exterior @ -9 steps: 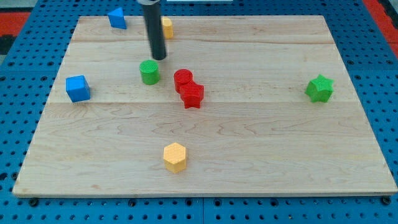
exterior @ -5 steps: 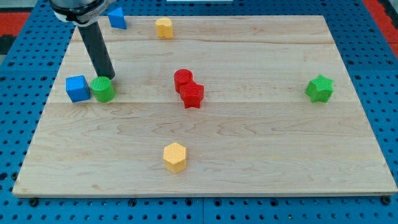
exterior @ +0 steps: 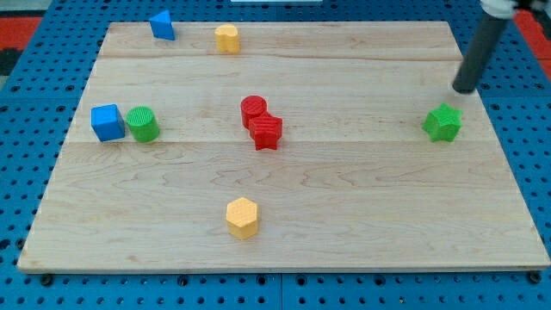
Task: Slide the green star slightly up
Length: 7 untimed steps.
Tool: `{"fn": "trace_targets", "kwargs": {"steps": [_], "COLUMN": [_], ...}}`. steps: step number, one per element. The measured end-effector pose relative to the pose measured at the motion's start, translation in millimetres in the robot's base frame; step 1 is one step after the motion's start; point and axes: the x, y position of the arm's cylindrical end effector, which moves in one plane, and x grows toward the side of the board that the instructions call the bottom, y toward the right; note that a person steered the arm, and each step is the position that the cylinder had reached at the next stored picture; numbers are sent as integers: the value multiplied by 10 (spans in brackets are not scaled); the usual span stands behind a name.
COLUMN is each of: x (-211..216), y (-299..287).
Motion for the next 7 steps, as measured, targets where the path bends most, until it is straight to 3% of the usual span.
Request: {"fn": "trace_targets", "kwargs": {"steps": [1,2,4,5,7], "x": [831,812,-81,-265,624], "y": [-386,-821,-1143,-1910,-1099]}}
